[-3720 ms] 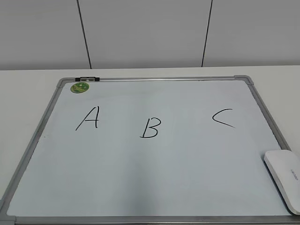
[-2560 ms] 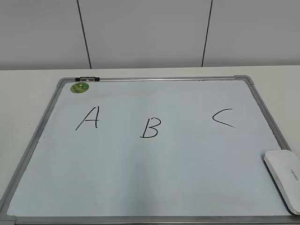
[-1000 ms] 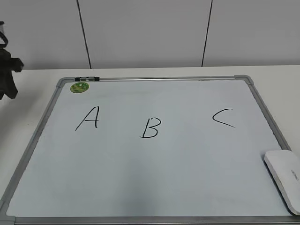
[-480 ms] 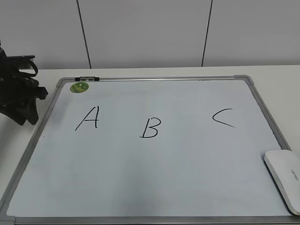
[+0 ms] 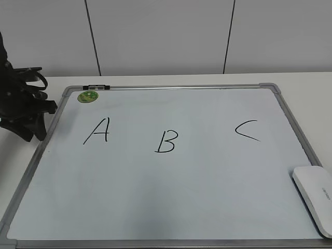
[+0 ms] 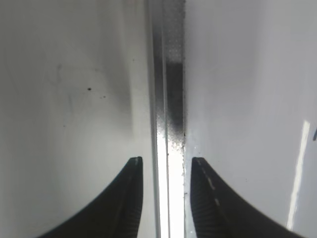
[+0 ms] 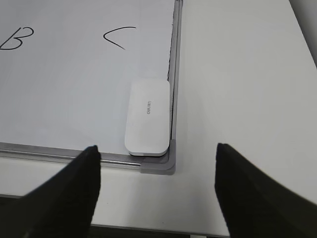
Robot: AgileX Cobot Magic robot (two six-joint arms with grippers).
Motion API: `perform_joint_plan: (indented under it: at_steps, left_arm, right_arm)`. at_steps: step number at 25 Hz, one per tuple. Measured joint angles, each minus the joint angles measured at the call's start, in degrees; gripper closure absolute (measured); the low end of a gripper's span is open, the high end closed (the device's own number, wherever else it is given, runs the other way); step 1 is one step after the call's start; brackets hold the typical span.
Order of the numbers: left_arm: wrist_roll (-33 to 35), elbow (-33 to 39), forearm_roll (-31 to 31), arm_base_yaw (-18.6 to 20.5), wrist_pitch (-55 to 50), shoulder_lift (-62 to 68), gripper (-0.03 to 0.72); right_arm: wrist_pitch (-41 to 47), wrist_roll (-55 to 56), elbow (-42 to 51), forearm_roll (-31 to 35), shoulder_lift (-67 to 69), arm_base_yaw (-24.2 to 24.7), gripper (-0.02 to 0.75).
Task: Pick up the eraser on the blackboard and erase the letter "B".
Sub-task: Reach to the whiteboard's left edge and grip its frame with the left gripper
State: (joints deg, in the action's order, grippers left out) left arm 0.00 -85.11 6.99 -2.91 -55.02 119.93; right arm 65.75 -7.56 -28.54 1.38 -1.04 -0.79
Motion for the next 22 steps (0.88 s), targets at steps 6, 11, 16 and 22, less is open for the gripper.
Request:
perform_joint_plan:
  at_steps: [6,11,16,22]
  left_arm:
    - [-0.3,-0.2,0.0,0.0,0.6,0.8,0.441]
    - [-0.3,-0.4,0.0,0.0,0.6,3.0,0.441]
    - [-0.4,-0.6,0.0,0.0,0.9,3.1,0.441]
    - [-0.4,-0.6,0.0,0.0,1.4,3.1,0.455]
  right_arm:
    - [0.0,0.0,0.0,0.0,0.0,0.0,0.202]
    - [0.0,0.0,0.0,0.0,0.0,0.0,0.202]
    - [0.0,0.0,0.0,0.0,0.0,0.0,0.202]
    - [0.0,0.0,0.0,0.0,0.0,0.0,0.202]
